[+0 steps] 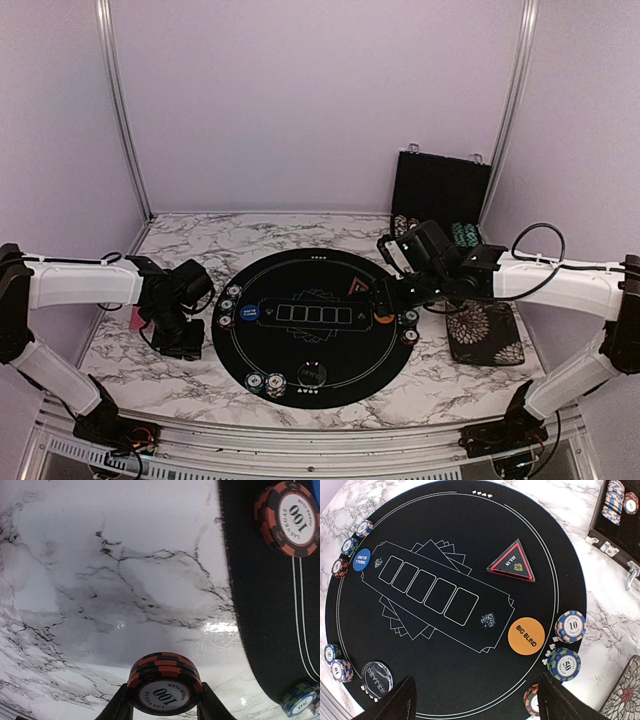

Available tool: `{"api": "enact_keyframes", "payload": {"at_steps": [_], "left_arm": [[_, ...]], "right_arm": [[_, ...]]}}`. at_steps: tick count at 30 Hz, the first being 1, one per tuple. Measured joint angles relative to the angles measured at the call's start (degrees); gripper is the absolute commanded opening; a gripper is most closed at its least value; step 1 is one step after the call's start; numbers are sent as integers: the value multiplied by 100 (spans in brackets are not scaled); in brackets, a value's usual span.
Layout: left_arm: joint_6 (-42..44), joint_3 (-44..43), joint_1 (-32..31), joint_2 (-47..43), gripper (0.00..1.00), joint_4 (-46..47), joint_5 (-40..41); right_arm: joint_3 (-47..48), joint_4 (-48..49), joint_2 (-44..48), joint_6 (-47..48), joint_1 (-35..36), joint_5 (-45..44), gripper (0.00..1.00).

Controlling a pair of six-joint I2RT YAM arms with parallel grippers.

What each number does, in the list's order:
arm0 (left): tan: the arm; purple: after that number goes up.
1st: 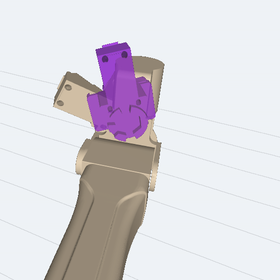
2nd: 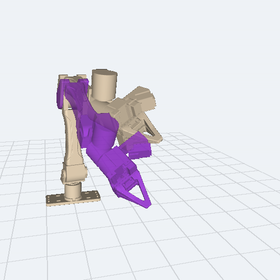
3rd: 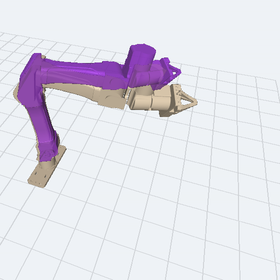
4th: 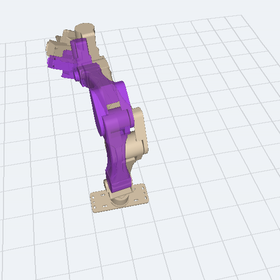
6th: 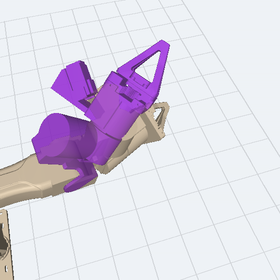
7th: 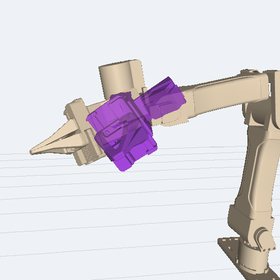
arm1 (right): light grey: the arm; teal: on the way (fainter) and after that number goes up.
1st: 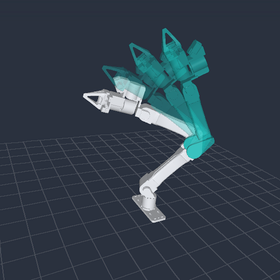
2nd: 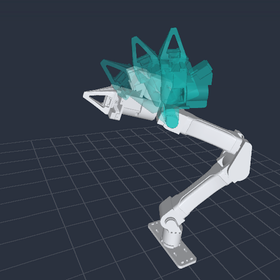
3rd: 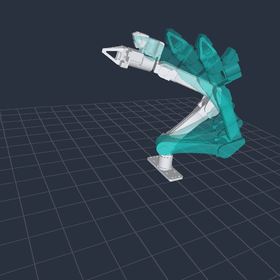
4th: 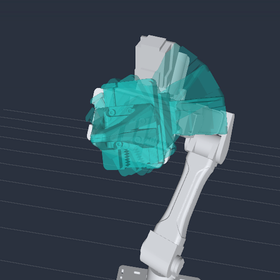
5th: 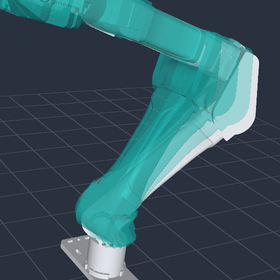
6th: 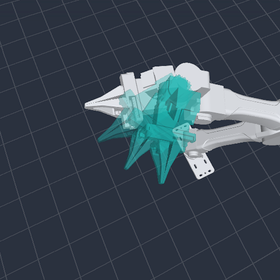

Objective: Distribute texas hold em gaming equipment
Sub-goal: Pick up the pile of poker chips from the center of the board.

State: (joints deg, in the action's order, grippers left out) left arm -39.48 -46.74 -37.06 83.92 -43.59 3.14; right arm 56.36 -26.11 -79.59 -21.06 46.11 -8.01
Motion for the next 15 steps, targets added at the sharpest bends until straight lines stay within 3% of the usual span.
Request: {"api": "enact_keyframes", "payload": {"at_steps": [15], "left_arm": [[-103,-1163,-1040,293,40,-420,37]], "right_arm": [[-7,2,-2,0,-114,-11,81]]}}
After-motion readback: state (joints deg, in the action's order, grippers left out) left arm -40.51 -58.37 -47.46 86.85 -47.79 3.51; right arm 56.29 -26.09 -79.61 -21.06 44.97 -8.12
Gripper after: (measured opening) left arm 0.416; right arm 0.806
